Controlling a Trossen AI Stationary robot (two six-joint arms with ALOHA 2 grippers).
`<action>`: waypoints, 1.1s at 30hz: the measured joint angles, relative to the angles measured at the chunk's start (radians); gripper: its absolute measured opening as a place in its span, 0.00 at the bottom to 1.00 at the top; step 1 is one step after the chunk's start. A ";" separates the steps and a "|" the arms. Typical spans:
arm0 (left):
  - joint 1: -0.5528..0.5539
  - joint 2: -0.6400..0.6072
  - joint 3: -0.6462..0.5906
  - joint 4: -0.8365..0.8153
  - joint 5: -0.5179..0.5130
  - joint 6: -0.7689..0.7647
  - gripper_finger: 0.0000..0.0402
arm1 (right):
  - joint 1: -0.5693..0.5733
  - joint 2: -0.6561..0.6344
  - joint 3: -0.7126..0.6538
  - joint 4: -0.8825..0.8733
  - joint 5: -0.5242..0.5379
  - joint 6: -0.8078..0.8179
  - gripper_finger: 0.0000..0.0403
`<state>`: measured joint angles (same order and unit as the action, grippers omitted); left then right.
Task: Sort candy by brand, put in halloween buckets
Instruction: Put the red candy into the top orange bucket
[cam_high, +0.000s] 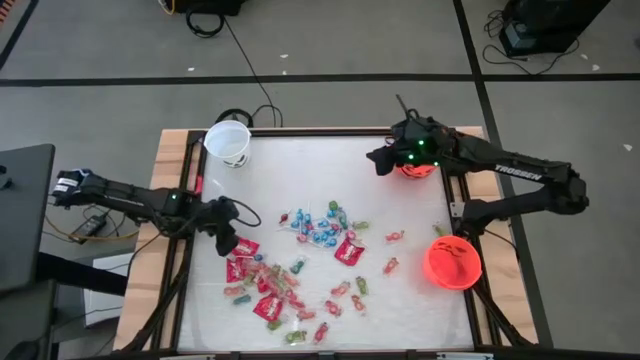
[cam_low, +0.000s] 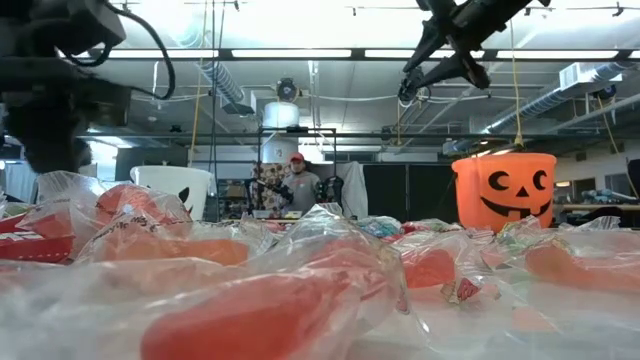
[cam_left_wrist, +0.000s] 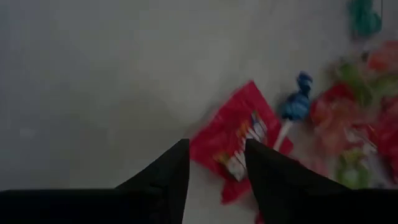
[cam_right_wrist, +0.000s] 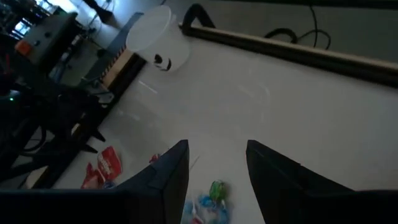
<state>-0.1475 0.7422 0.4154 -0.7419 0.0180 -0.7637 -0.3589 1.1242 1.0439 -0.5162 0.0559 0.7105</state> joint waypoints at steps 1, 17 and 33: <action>-0.003 0.000 -0.007 0.003 0.019 -0.009 0.43 | 0.006 0.011 0.000 0.008 0.000 0.001 0.43; -0.032 0.006 -0.143 0.189 0.122 -0.106 0.21 | 0.081 0.175 0.000 0.213 -0.053 0.005 0.42; -0.031 0.002 -0.143 0.705 -0.031 -0.126 0.01 | 0.181 0.362 0.000 0.484 -0.221 0.024 0.41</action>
<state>-0.1787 0.7441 0.2722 -0.0368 -0.0127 -0.8901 -0.1779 1.4866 1.0439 -0.0319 -0.1648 0.7344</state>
